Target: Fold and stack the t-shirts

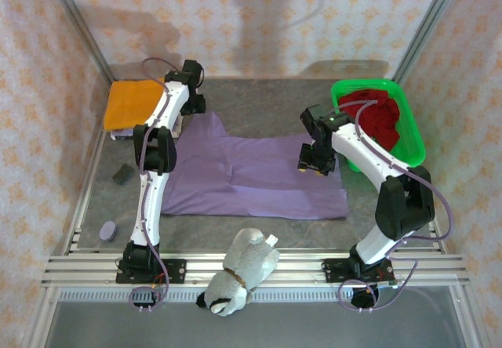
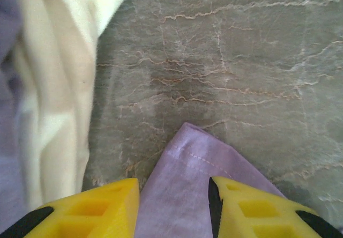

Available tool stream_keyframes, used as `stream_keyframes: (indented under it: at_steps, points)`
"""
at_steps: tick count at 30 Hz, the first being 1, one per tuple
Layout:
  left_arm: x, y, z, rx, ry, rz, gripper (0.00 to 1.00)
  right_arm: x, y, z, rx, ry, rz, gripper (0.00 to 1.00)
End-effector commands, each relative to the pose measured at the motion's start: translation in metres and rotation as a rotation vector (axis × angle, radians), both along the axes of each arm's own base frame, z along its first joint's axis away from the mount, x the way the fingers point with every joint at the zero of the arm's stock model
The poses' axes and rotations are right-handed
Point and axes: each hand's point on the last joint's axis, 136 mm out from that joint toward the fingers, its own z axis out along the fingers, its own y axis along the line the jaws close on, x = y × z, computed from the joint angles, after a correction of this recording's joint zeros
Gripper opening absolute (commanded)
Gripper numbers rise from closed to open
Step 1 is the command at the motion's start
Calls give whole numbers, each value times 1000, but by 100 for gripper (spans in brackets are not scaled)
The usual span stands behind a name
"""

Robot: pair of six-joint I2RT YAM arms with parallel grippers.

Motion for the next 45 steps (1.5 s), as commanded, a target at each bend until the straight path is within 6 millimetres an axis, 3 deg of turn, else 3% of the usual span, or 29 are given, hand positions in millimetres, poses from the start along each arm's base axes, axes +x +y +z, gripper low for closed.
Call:
stream_keyframes:
  at_steps: [1, 6, 10, 12, 14, 20, 24, 34, 45]
  points:
    - [3, 5, -15, 17, 14, 6, 41, 2, -7, 3, -39, 6, 8, 42]
    - [-6, 7, -33, 29, 68, 12, 32, 6, -5, 5, -38, 3, 12, 42]
    - [-14, 4, -45, 14, 111, 12, 13, 12, -5, 6, -40, -5, 14, 42]
    - [-15, 3, -39, 12, 105, 5, 4, 20, -7, 4, -40, -8, 0, 42]
    - [-14, 1, -26, 10, 84, -1, 1, 32, -13, 3, -51, -23, -21, 42]
    - [-18, -6, 37, -12, -46, -19, 0, 83, -35, 3, -165, -81, -47, 41]
    - [-28, -11, 61, -49, -83, -25, 0, 118, -42, 2, -250, -121, -17, 40]
    - [-46, -24, 84, -73, -72, -73, 0, 186, -56, -33, -303, -134, -17, 36]
    - [-57, -24, 103, -81, -91, -74, 0, 207, -53, -62, -300, -114, 46, 33]
